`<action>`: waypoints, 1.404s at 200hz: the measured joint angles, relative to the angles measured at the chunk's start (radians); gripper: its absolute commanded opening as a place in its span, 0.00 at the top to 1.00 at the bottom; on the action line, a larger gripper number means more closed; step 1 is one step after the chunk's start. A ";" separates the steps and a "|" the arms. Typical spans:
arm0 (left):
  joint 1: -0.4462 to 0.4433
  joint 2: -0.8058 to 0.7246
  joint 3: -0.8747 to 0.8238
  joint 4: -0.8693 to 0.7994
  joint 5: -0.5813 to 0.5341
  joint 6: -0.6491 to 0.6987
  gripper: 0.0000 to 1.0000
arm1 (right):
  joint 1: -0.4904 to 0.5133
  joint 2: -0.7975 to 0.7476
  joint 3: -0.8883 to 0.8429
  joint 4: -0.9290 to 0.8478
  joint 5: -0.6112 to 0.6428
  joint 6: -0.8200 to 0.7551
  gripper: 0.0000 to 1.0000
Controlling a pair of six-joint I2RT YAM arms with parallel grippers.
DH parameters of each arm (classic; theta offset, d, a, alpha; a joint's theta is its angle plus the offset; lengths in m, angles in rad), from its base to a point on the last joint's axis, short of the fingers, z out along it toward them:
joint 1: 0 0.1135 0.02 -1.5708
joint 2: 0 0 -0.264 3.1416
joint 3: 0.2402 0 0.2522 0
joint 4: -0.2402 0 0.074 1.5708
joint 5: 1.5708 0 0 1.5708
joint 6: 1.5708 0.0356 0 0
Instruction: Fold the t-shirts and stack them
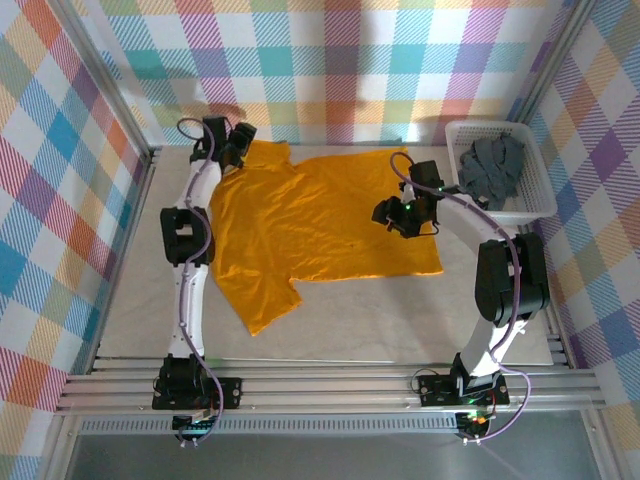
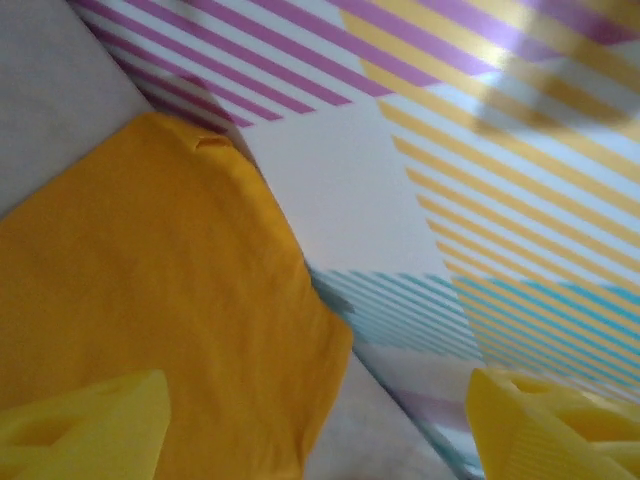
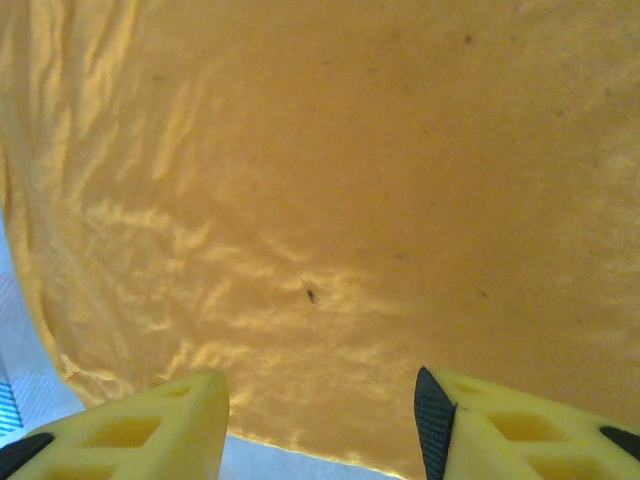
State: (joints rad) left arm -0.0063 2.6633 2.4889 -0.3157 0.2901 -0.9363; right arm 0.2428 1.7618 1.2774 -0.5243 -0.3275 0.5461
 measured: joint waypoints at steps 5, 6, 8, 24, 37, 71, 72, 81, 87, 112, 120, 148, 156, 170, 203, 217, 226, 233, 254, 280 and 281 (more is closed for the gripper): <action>-0.005 -0.058 -0.051 -0.034 -0.016 0.022 0.31 | 0.000 -0.008 -0.013 -0.002 0.006 0.000 0.48; -0.005 -0.065 -0.058 -0.037 -0.018 0.026 0.32 | 0.000 -0.010 -0.015 -0.003 0.007 0.000 0.48; -0.006 -0.087 -0.081 -0.051 -0.025 0.040 0.33 | 0.000 -0.014 -0.021 -0.004 0.009 0.001 0.48; -0.019 -0.293 -0.257 -0.161 -0.098 0.095 0.37 | -0.003 -0.061 -0.071 -0.024 0.032 0.007 0.48; -0.039 -0.463 -0.396 -0.256 -0.162 0.130 0.40 | -0.012 -0.115 -0.107 -0.053 0.051 0.011 0.48; -0.170 -0.967 -0.958 -0.384 -0.254 0.141 0.44 | -0.027 -0.264 -0.156 -0.127 0.085 0.015 0.47; -0.180 -0.988 -0.988 -0.388 -0.256 0.137 0.44 | -0.028 -0.267 -0.157 -0.129 0.085 0.015 0.47; -0.244 -1.096 -1.149 -0.421 -0.274 0.121 0.44 | -0.032 -0.305 -0.169 -0.148 0.093 0.015 0.47; -0.293 -1.155 -1.248 -0.452 -0.285 0.106 0.45 | -0.033 -0.329 -0.177 -0.161 0.098 0.017 0.47; -0.495 -1.305 -1.591 -0.526 -0.292 0.009 0.46 | -0.033 -0.418 -0.232 -0.210 0.119 0.022 0.47; -0.531 -1.348 -1.669 -0.554 -0.296 -0.026 0.45 | -0.033 -0.439 -0.253 -0.223 0.124 0.022 0.47; -0.575 -1.548 -1.827 -0.592 -0.315 -0.143 0.43 | -0.034 -0.491 -0.329 -0.254 0.146 0.022 0.47; -0.578 -1.596 -1.851 -0.591 -0.315 -0.173 0.42 | -0.035 -0.503 -0.350 -0.257 0.151 0.022 0.47; -0.589 -1.637 -1.882 -0.581 -0.311 -0.211 0.40 | -0.038 -0.528 -0.383 -0.260 0.156 0.023 0.47; -0.608 -1.667 -1.950 -0.490 -0.282 -0.276 0.40 | -0.041 -0.566 -0.408 -0.264 0.164 0.022 0.47; -0.608 -1.656 -1.963 -0.442 -0.268 -0.293 0.42 | -0.042 -0.565 -0.408 -0.263 0.168 0.022 0.47; -0.609 -1.636 -1.970 -0.406 -0.256 -0.304 0.46 | -0.047 -0.565 -0.411 -0.262 0.171 0.022 0.47; -0.611 -1.613 -1.973 -0.378 -0.251 -0.311 0.49 | -0.049 -0.565 -0.414 -0.260 0.172 0.022 0.47; -0.614 -1.539 -1.976 -0.312 -0.243 -0.328 0.63 | -0.059 -0.558 -0.416 -0.254 0.175 0.022 0.47; -0.615 -1.476 -1.960 -0.309 -0.248 -0.317 0.81 | -0.061 -0.549 -0.417 -0.245 0.179 0.022 0.47; -0.615 -1.474 -1.959 -0.310 -0.248 -0.320 0.82 | -0.061 -0.549 -0.417 -0.245 0.179 0.022 0.47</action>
State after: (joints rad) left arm -0.6212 1.1896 0.5297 -0.6254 0.0425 -1.2564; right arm 0.1814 1.2129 0.8600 -0.7689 -0.1490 0.5682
